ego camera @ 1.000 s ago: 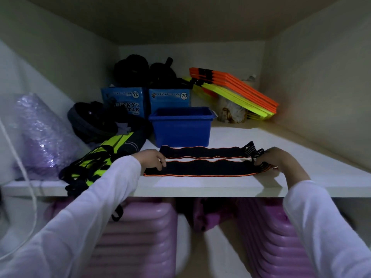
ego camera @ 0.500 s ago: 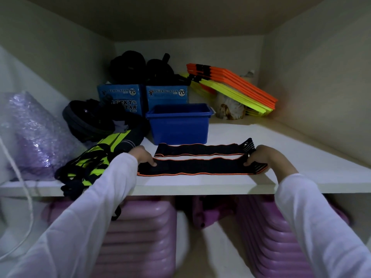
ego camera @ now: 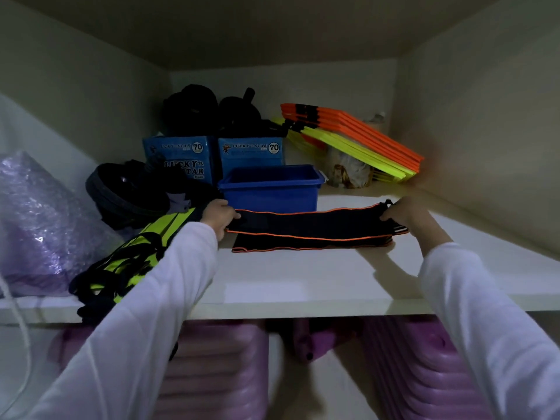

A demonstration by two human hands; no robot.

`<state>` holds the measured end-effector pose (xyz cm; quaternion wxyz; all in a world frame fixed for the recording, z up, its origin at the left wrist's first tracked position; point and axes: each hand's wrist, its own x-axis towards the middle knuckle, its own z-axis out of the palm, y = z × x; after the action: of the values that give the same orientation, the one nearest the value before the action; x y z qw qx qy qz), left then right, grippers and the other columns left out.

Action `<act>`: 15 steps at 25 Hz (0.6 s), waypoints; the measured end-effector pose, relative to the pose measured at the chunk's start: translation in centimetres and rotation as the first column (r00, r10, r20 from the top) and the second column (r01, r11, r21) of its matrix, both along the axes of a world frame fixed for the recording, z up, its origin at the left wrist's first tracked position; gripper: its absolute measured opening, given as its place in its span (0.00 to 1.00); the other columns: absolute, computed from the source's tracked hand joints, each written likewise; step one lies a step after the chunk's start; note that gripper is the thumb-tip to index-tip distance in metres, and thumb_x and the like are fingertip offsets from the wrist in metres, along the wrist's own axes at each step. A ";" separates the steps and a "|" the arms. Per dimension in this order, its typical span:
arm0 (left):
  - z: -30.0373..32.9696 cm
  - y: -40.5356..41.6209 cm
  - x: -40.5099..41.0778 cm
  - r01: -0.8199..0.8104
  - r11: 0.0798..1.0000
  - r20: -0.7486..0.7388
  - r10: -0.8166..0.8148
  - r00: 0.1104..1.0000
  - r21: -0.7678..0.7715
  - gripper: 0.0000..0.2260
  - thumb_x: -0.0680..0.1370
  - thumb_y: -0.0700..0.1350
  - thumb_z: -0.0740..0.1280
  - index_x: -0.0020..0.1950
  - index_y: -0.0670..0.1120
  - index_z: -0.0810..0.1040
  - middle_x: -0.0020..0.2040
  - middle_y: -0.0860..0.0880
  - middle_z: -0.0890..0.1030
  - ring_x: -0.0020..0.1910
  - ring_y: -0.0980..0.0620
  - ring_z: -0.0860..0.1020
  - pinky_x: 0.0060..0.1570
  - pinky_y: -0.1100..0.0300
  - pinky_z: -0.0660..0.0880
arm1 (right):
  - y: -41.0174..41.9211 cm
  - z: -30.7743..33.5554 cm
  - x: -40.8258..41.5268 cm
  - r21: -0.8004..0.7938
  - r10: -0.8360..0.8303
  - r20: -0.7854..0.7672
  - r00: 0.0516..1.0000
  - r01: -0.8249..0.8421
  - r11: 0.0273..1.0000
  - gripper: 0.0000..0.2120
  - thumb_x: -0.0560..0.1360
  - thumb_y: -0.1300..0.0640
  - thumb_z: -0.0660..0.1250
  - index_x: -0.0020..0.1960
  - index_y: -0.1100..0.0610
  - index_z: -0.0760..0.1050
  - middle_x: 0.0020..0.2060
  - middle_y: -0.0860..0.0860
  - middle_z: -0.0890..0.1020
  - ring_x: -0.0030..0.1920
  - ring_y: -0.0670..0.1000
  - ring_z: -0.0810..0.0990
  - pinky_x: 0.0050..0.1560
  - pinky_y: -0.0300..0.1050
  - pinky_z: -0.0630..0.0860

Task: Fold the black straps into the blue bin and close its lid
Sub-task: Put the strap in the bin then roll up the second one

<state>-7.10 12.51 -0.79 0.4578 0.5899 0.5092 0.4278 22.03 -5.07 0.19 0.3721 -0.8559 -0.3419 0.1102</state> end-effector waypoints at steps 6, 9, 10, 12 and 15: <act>-1.3 1.6 2.3 -0.161 0.979 -0.188 0.182 0.965 0.123 0.22 0.73 0.32 0.69 0.65 0.34 0.69 0.66 0.37 0.73 0.65 0.41 0.72 0.63 0.54 0.69 | 3.2 -1.4 0.4 -0.028 -0.064 0.134 0.989 0.069 0.997 0.09 0.72 0.64 0.65 0.36 0.62 0.68 0.54 0.63 0.79 0.45 0.57 0.72 0.41 0.43 0.68; -1.8 2.5 2.7 -0.150 0.983 -0.262 0.174 0.949 0.109 0.22 0.73 0.33 0.70 0.65 0.34 0.69 0.66 0.37 0.73 0.65 0.41 0.72 0.63 0.54 0.69 | 3.9 -1.9 0.2 -0.070 -0.075 0.181 0.981 0.089 0.994 0.04 0.74 0.63 0.62 0.43 0.62 0.68 0.56 0.62 0.78 0.52 0.61 0.77 0.46 0.46 0.69; -2.0 2.8 2.7 -0.148 0.984 -0.281 0.171 0.944 0.103 0.22 0.73 0.33 0.70 0.65 0.34 0.69 0.65 0.37 0.74 0.65 0.41 0.73 0.63 0.54 0.69 | 4.1 -2.0 0.1 -0.082 -0.079 0.199 0.977 0.097 0.992 0.02 0.75 0.63 0.61 0.45 0.62 0.70 0.57 0.62 0.78 0.55 0.62 0.77 0.47 0.47 0.70; -2.3 3.4 2.7 -0.138 0.986 -0.321 0.160 0.933 0.091 0.22 0.71 0.34 0.72 0.64 0.33 0.71 0.64 0.37 0.76 0.63 0.40 0.74 0.62 0.52 0.71 | 4.3 -2.3 -0.1 -0.102 -0.096 0.245 0.965 0.124 0.987 0.08 0.76 0.63 0.59 0.53 0.63 0.74 0.58 0.61 0.77 0.59 0.62 0.76 0.53 0.49 0.72; -3.0 3.8 2.5 -0.106 0.991 -0.378 0.130 0.917 0.083 0.22 0.69 0.34 0.74 0.62 0.33 0.74 0.62 0.37 0.78 0.61 0.40 0.77 0.61 0.52 0.73 | 4.5 -2.7 -0.3 -0.138 -0.108 0.303 0.947 0.156 0.978 0.14 0.77 0.62 0.58 0.60 0.65 0.74 0.60 0.60 0.77 0.61 0.61 0.75 0.59 0.50 0.71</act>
<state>-4.61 16.26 -3.75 0.3049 0.6440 0.6099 0.3467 21.77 -0.62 -2.46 0.2537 -0.9108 -0.3252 -0.0162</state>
